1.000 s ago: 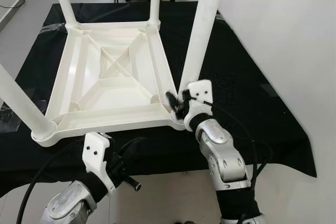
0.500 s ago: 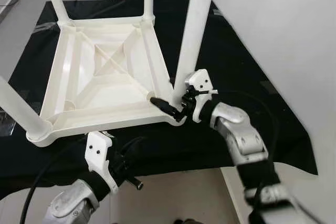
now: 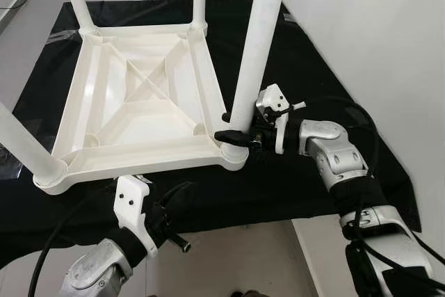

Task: Building children table

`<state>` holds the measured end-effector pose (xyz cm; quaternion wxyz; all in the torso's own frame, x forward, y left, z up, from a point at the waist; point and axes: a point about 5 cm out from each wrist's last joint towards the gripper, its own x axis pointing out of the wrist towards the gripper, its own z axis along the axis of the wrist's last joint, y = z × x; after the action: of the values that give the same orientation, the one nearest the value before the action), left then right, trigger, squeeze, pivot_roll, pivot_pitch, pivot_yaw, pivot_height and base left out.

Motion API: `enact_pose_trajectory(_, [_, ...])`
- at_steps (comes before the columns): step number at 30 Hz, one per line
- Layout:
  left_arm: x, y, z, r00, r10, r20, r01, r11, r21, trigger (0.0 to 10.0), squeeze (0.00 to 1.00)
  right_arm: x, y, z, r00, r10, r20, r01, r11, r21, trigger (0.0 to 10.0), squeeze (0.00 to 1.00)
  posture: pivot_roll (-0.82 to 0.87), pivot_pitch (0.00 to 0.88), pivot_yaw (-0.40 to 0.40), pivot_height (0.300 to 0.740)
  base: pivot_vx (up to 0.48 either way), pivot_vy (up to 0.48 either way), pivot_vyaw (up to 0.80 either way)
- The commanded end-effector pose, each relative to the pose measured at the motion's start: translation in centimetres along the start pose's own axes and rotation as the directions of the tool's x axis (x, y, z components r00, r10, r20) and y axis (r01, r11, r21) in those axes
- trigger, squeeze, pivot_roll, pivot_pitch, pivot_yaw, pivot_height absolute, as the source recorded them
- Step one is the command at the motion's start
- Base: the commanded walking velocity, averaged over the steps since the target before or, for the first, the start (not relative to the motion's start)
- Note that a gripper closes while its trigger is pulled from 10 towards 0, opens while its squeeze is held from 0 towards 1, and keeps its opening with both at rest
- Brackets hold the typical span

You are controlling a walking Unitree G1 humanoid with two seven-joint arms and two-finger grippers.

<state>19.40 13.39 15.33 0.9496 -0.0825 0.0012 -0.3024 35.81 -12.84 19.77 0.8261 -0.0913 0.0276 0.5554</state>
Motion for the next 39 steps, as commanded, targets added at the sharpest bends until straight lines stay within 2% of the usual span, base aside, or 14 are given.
enact_pose_trajectory(1, [0.0, -0.1, -0.5, 1.0, 0.0, -0.018, 0.0, 1.0, -0.006, 10.0, 0.0, -0.1, 0.2, -0.6, 1.0, -0.007, 0.011, 0.007, 1.0, 0.012, 0.0, 0.0, 0.1, 0.122, -0.082, 0.74, 0.0, 0.0, 0.0])
enact_pose_trajectory(7, [-0.1, -0.1, -0.4, 1.0, 0.001, -0.016, -0.001, 1.0, -0.006, 10.0, 0.0, -0.1, 0.8, -1.8, 0.976, -0.217, -0.006, 0.217, 0.975, 0.046, 0.0, 0.0, 0.09, 0.133, -0.084, 0.74, 0.0, 0.0, 0.0])
enact_pose_trajectory(8, [-0.1, 0.0, -0.3, 1.0, 0.001, -0.016, -0.001, 1.0, -0.005, 10.0, 0.0, 0.4, 0.9, -2.5, 0.86, -0.51, -0.021, 0.509, 0.854, 0.105, 0.0, 0.0, 0.08, 0.135, -0.079, 0.74, 0.0, 0.0, 0.0])
enact_pose_trajectory(9, [-0.1, 0.0, -0.3, 1.0, 0.001, -0.016, -0.001, 1.0, -0.005, 10.0, 0.0, 0.4, 0.9, -2.5, 0.86, -0.51, -0.021, 0.509, 0.854, 0.105, 0.0, 0.0, 0.08, 0.135, -0.079, 0.74, 0.0, 0.0, 0.0])
enact_pose_trajectory(11, [-0.2, 0.2, -0.3, 1.0, 0.001, -0.017, -0.001, 1.0, -0.004, 10.0, 0.0, 0.6, 2.7, -4.0, 0.641, -0.76, -0.108, 0.764, 0.62, 0.179, 0.0, 0.0, 0.08, 0.141, -0.071, 0.74, 0.0, 0.0, 0.0])
enact_pose_trajectory(13, [-0.2, 0.4, -0.2, 1.0, 0.002, -0.019, -0.002, 1.0, -0.003, 10.0, 0.0, 2.4, 5.6, -4.6, 0.668, -0.738, -0.096, 0.74, 0.645, 0.194, 0.0, 0.0, 0.08, 0.138, -0.061, 0.74, 0.0, 0.0, 0.0])
enact_pose_trajectory(22, [0.0, 0.5, -0.4, 1.0, 0.005, -0.021, -0.005, 1.0, 0.004, 10.0, 0.0, 4.8, 5.4, -4.2, 0.754, -0.653, -0.066, 0.653, 0.735, 0.186, 0.0, 0.0, 0.1, 0.115, -0.078, 0.74, 0.0, 0.0, 0.0])
enact_pose_trajectory(23, [0.0, 0.5, -0.5, 1.0, 0.007, -0.02, -0.007, 1.0, 0.005, 10.0, 0.0, 5.3, 5.6, -3.8, 0.784, -0.617, -0.066, 0.615, 0.76, 0.209, 10.0, 0.0, 0.1, 0.107, -0.074, 0.74, 0.0, 0.0, 0.0])
enact_pose_trajectory(24, [0.0, 0.5, -0.5, 1.0, 0.007, -0.02, -0.007, 1.0, 0.005, 10.0, 0.0, 5.3, 5.6, -3.8, 0.784, -0.617, -0.066, 0.615, 0.76, 0.209, 10.0, 0.0, 0.1, 0.107, -0.074, 0.74, 0.0, 0.0, 0.0])
enact_pose_trajectory(26, [0.1, 0.5, -0.5, 1.0, 0.005, -0.022, -0.005, 1.0, 0.005, 10.0, 0.0, 5.6, 5.8, -2.9, 0.821, -0.569, -0.049, 0.563, 0.793, 0.232, 10.0, 1.0, 0.1, 0.106, -0.07, 0.74, 0.0, 0.0, 0.0])
enact_pose_trajectory(33, [0.2, 0.5, -0.6, 1.0, 0.001, -0.022, 0.0, 1.0, 0.004, 10.0, 0.0, 5.4, 5.5, -0.8, 0.928, -0.369, 0.056, 0.353, 0.916, 0.189, 10.0, 1.0, 0.1, 0.099, -0.076, 0.74, 0.0, 0.0, 0.0])
enact_pose_trajectory(34, [0.3, 0.5, -0.6, 1.0, 0.001, -0.021, -0.001, 1.0, 0.003, 10.0, 0.0, 4.8, 4.9, -0.1, 0.955, -0.282, 0.092, 0.266, 0.951, 0.155, 10.0, 0.8, 0.1, 0.096, -0.08, 0.74, 0.0, 0.0, 0.0])
enact_pose_trajectory(35, [0.4, 0.5, -0.6, 1.0, 0.001, -0.019, -0.001, 1.0, 0.004, 10.0, 0.0, 4.2, 4.3, 0.5, 0.975, -0.187, 0.117, 0.175, 0.979, 0.107, 10.0, 0.0, 0.1, 0.094, -0.083, 0.74, 0.0, 0.0, 0.0])
enact_pose_trajectory(39, [0.4, 0.4, -0.7, 1.0, 0.002, -0.017, -0.001, 1.0, 0.003, 10.0, 0.0, 3.0, 2.9, 0.9, 0.995, -0.008, 0.098, 0.005, 0.999, 0.031, 10.0, 0.0, 0.11, 0.091, -0.088, 0.74, 0.0, 0.0, 0.0])
